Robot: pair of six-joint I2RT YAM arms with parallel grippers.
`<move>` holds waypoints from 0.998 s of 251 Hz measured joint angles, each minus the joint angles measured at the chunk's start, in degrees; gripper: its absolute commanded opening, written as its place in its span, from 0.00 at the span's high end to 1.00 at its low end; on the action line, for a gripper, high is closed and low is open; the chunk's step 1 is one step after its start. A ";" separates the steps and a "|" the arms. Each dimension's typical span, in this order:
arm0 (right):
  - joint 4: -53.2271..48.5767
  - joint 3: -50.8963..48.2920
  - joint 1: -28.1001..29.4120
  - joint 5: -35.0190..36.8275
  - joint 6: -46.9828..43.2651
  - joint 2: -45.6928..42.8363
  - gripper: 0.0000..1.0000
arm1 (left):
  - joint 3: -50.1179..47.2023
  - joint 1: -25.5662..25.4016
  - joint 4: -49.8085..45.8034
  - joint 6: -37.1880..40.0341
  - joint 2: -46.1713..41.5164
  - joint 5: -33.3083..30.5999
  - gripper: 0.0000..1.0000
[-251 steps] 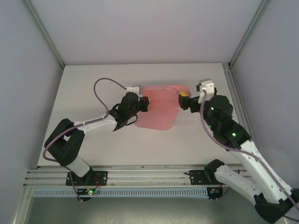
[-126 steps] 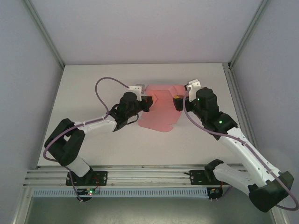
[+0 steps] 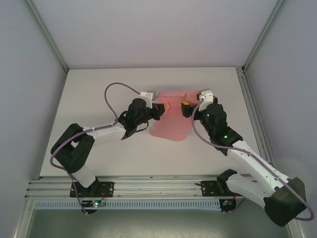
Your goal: Assemble paper box
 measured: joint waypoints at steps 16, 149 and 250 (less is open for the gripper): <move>0.55 -0.02 0.57 0.57 -0.04 -0.20 0.02 | 0.00 0.00 0.17 -0.24 0.04 -0.39 1.00; -28.26 10.71 -3.85 -3.48 5.25 -19.89 0.04 | -4.24 4.81 2.69 -1.20 -1.33 -2.40 1.00; -26.58 0.63 -20.92 -32.94 13.44 -10.05 0.16 | -6.64 5.03 5.42 -0.20 -8.74 -1.73 1.00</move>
